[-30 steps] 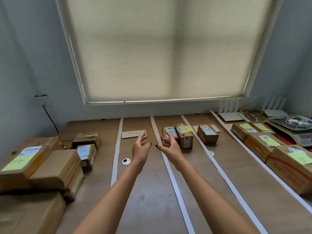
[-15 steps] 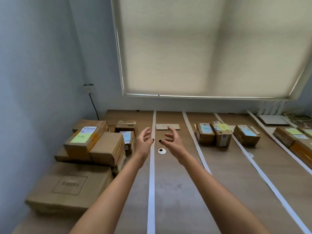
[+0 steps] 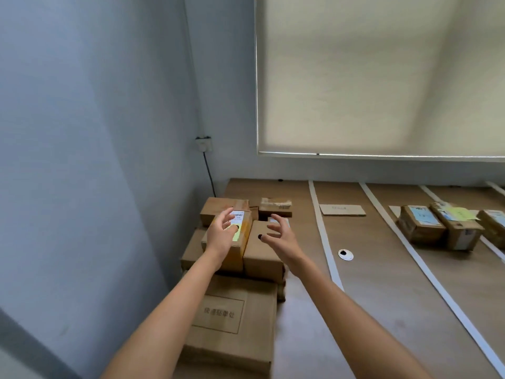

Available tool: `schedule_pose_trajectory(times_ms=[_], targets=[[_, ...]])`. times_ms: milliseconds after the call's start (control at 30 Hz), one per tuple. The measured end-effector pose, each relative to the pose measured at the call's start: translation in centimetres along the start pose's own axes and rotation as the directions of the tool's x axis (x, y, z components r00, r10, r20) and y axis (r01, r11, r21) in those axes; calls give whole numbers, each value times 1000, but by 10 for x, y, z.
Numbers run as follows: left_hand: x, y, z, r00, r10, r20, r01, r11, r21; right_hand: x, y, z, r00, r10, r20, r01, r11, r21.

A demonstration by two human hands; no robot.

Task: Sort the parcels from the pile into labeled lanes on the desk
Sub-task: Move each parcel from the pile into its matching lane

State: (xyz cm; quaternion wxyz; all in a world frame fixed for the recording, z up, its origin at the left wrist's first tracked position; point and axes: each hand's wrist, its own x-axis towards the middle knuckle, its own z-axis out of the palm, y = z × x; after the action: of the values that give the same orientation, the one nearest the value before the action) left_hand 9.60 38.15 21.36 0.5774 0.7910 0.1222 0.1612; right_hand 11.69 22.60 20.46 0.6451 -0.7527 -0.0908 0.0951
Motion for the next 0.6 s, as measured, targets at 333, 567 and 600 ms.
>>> schedule_pose_trajectory(times_ms=[333, 567, 600], targets=[[56, -78, -43, 994, -104, -42, 108, 985, 132, 52, 33, 71, 994, 104, 34, -104, 994, -24], [74, -119, -48, 971, -239, -4, 239, 969, 53, 75, 57, 93, 992, 116, -44, -122, 970, -211], [77, -122, -47, 968, -250, 7, 250, 968, 24, 78, 60, 94, 993, 98, -58, -110, 961, -253]])
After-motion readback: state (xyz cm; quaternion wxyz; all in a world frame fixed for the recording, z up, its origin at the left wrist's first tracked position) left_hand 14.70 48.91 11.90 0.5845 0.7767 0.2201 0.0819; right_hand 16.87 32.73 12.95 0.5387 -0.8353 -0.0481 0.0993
